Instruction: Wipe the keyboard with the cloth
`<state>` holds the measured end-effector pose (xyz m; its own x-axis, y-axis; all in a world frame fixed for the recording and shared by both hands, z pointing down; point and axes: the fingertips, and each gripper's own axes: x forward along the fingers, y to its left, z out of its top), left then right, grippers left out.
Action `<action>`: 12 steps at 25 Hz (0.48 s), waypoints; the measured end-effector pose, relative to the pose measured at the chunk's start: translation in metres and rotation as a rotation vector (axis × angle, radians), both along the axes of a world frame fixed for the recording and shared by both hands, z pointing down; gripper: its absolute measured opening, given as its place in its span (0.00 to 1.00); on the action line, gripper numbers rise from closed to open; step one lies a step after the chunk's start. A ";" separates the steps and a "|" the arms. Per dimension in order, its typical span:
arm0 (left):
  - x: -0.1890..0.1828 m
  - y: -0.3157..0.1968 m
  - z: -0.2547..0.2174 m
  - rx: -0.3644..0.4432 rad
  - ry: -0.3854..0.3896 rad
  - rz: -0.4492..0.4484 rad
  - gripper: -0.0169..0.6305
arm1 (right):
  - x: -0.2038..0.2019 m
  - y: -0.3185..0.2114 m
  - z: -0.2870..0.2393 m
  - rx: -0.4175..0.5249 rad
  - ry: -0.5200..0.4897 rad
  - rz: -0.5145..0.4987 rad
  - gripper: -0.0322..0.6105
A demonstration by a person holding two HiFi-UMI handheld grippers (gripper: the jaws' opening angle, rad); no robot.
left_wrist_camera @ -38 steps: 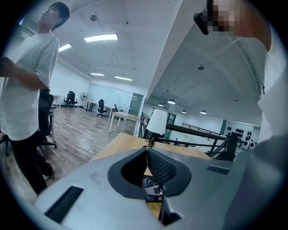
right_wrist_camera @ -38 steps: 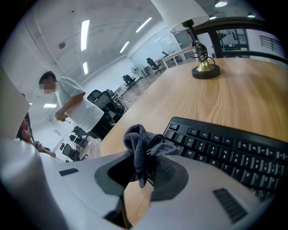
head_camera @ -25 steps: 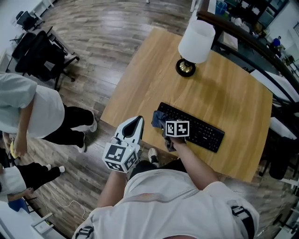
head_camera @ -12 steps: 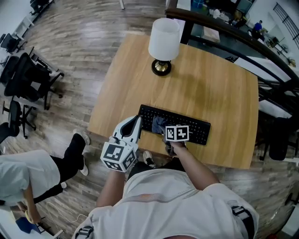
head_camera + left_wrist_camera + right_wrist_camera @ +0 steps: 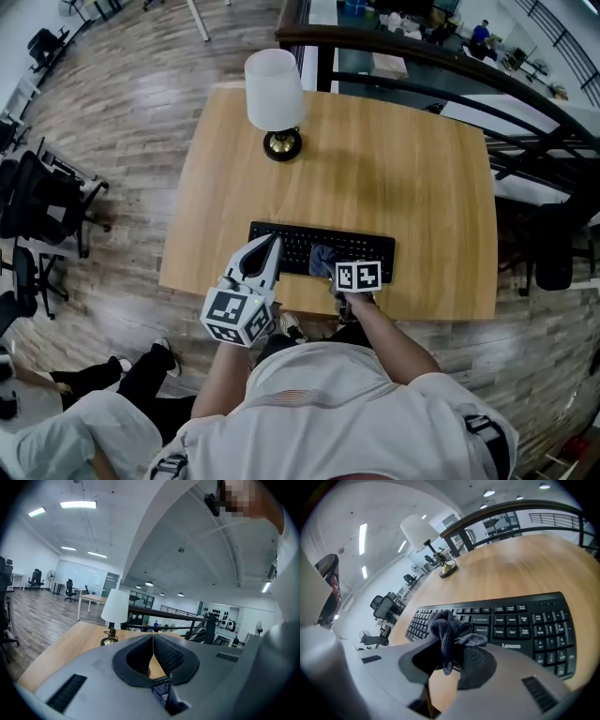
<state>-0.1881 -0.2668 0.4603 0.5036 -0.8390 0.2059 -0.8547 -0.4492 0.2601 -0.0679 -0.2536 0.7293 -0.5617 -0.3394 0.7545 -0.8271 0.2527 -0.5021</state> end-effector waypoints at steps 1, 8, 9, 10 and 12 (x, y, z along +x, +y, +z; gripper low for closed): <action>0.006 -0.001 -0.001 0.002 0.001 0.011 0.05 | 0.007 0.001 0.000 0.000 0.003 0.010 0.26; 0.048 -0.002 -0.007 0.014 0.005 0.092 0.05 | 0.055 0.010 -0.001 -0.004 0.016 0.094 0.26; 0.053 -0.002 -0.008 0.016 0.005 0.102 0.05 | 0.062 0.012 -0.002 -0.005 0.018 0.106 0.26; 0.058 -0.002 -0.010 0.019 0.005 0.112 0.05 | 0.068 0.013 -0.002 -0.004 0.021 0.117 0.26; 0.067 -0.001 -0.011 0.023 0.008 0.133 0.05 | 0.081 0.015 -0.002 0.001 0.030 0.138 0.26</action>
<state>-0.1208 -0.2677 0.4490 0.6120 -0.7695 0.1825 -0.7853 -0.5641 0.2551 0.0127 -0.2381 0.7273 -0.4870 -0.4124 0.7699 -0.8685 0.1358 -0.4767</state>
